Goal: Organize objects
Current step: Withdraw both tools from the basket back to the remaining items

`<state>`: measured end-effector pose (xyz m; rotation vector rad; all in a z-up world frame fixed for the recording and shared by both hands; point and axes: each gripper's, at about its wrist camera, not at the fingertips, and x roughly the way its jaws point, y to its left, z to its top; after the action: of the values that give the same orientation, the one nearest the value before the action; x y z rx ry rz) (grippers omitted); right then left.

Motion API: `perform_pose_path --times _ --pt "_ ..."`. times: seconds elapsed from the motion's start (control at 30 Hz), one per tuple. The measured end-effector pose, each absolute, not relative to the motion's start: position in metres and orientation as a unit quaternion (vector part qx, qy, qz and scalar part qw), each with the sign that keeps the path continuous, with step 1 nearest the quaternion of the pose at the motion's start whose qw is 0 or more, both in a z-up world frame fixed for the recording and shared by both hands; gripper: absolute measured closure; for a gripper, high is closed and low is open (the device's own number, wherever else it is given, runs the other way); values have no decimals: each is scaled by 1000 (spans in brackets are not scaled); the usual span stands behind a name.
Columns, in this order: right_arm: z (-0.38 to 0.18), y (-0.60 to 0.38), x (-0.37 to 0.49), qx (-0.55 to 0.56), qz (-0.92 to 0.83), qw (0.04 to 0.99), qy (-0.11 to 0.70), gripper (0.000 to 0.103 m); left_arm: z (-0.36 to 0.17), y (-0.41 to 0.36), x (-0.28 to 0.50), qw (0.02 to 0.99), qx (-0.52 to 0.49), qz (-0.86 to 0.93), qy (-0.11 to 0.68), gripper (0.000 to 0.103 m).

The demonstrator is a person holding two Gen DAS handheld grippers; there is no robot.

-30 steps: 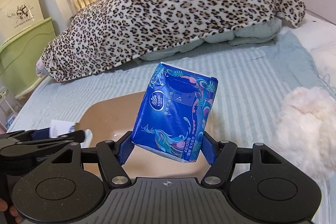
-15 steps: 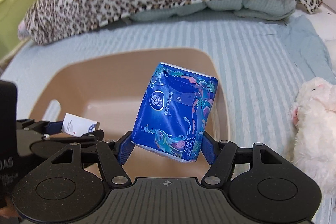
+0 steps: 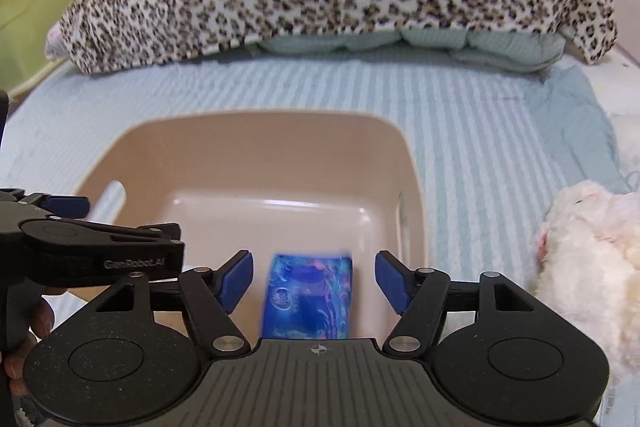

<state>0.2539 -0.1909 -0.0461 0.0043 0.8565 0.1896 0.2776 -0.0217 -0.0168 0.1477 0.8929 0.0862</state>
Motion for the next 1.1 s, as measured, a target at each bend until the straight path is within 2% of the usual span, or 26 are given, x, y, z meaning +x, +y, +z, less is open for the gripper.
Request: perform_pose_path --times 0.2,0.33,0.43,0.67,1.1 --pt "-20 -197 224 6 96 915 392 12 8 -12 247 907 66 39 414 6" --pt "-13 -200 200 5 101 915 390 11 16 -5 224 909 63 40 410 6" --pt "-15 -202 185 7 105 913 395 6 17 1 207 909 66 40 410 6" --pt "-32 -202 158 -2 112 902 416 5 5 16 173 900 67 34 429 6" --pt "-84 -202 141 7 112 882 459 4 -61 31 144 866 64 15 496 6"
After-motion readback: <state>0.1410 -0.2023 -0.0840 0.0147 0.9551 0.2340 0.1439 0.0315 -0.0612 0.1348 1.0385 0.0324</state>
